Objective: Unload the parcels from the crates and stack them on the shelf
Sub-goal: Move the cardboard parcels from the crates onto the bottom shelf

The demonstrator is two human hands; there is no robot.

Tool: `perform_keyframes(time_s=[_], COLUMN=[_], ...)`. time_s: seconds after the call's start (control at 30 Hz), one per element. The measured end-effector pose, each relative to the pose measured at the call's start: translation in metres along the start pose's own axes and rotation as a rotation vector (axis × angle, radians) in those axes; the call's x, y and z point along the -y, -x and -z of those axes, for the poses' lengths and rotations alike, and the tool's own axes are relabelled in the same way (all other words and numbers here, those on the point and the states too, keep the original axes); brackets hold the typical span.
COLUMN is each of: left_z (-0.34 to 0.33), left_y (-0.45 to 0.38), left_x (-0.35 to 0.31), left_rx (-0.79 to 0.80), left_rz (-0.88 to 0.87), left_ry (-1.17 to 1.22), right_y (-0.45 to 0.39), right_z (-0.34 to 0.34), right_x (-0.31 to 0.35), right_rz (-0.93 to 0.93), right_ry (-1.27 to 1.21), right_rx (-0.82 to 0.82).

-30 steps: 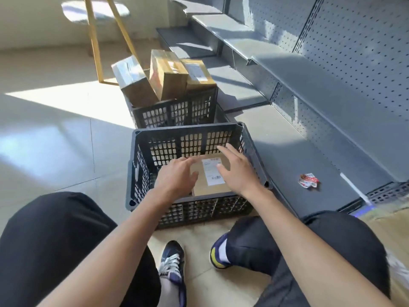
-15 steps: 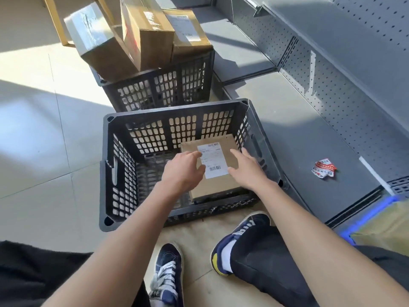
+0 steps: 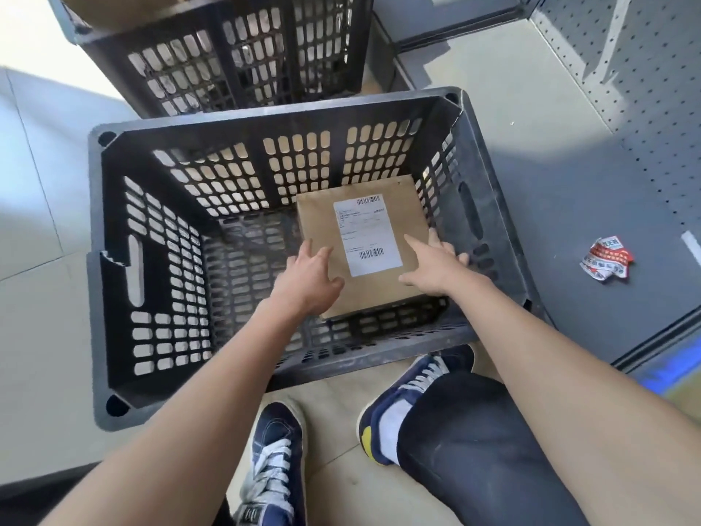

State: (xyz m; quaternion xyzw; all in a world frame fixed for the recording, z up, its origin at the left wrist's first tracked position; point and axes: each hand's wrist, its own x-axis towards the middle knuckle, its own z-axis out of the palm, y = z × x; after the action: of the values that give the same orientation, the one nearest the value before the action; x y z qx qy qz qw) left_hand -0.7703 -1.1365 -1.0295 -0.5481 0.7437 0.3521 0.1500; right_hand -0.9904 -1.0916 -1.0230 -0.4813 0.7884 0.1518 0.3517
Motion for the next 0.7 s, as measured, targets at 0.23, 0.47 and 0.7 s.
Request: perform_keyframes(time_s=[0.23, 0.47, 0.7], left_z=[-0.01, -0.007, 0.003], left_y=[-0.013, -0.013, -0.012], left_x=[0.004, 0.025, 0.032], left_rx=[0.132, 0.179, 0.098], left_rz=[-0.036, 0.026, 0.075], left_ry=[-0.072, -0.153, -0.165], right_y=[-0.016, -0.019, -0.019], right_z=[-0.007, -0.019, -0.014], right_x=[0.002, 0.001, -0.01], right_rz=[-0.04, -0.002, 0.071], right_ry=[-0.028, -0.022, -0.152], right_rx=[0.089, 0.21, 0.106])
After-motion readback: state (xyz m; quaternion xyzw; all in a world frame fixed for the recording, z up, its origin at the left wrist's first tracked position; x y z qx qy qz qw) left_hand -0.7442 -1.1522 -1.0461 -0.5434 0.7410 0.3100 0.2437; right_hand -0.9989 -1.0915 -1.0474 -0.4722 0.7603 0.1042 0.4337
